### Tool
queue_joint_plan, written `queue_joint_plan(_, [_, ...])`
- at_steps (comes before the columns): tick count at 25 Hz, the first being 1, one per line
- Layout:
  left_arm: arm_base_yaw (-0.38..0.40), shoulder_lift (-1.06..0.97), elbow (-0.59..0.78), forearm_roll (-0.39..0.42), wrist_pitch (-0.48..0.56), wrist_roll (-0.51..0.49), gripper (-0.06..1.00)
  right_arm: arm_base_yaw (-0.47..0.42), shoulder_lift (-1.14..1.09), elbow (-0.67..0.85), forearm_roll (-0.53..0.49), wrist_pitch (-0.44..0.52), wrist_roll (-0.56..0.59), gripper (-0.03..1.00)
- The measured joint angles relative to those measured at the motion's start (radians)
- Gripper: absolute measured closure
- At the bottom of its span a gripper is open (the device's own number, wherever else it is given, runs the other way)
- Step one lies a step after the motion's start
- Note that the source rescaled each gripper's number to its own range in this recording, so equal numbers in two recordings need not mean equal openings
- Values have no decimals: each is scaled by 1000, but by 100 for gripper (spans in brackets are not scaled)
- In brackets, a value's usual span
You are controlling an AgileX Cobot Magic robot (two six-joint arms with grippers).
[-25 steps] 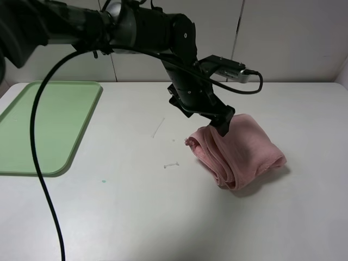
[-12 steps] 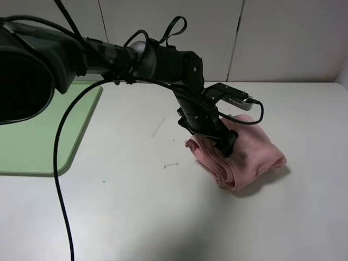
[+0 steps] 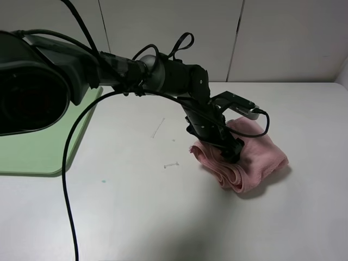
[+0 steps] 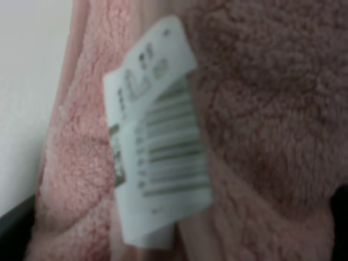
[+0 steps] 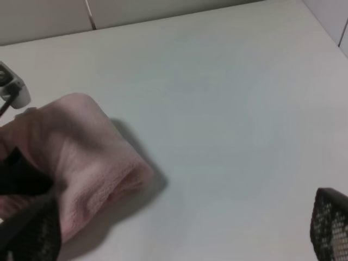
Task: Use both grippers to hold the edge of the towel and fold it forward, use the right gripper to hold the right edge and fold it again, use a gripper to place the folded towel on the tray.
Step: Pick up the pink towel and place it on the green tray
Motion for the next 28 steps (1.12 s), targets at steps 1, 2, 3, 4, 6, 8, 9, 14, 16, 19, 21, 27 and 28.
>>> queue_joint_plan(1, [0, 0, 0, 0, 0, 2, -1, 0, 0, 0, 0, 0, 0, -3])
queue_joint_plan(2, [0, 1, 0, 0, 0, 2, 2, 0, 0, 0, 0, 0, 0, -3])
queue_joint_plan(3, [0, 1, 0, 1, 0, 3, 7, 0, 0, 0, 0, 0, 0, -3])
queue_joint_plan(4, [0, 1, 0, 3, 1, 3, 13, 0, 0, 0, 0, 0, 0, -3])
queue_joint_plan(6, [-3, 3, 0, 9, 1, 3, 26, 0, 0, 0, 0, 0, 0, -3])
queue_joint_plan(8, [-4, 4, 0, 15, 1, 3, 40, 0, 0, 0, 0, 0, 0, -3])
queue_joint_plan(9, [-4, 4, 0, 16, 1, 3, 47, 0, 0, 0, 0, 0, 0, -3])
queue_joint_plan(14, [-4, 4, 0, 17, 1, 3, 67, 0, 0, 0, 0, 0, 0, -3])
queue_joint_plan(16, [-4, 4, 0, 17, 1, 3, 67, 0, 0, 0, 0, 0, 0, -3])
queue_joint_plan(19, [-3, 4, -2, 17, 5, 3, 67, 0, 0, 0, 0, 0, 0, -3])
queue_joint_plan(21, [0, 4, -14, 18, 26, 2, 67, 0, 0, 0, 0, 0, 0, -3])
queue_joint_plan(27, [37, -31, -29, 38, 146, -28, 68, 0, 0, 0, 2, 0, 0, -3])
queue_joint_plan(28, [45, -41, -29, 42, 164, -32, 68, 0, 0, 0, 3, 0, 0, -3])
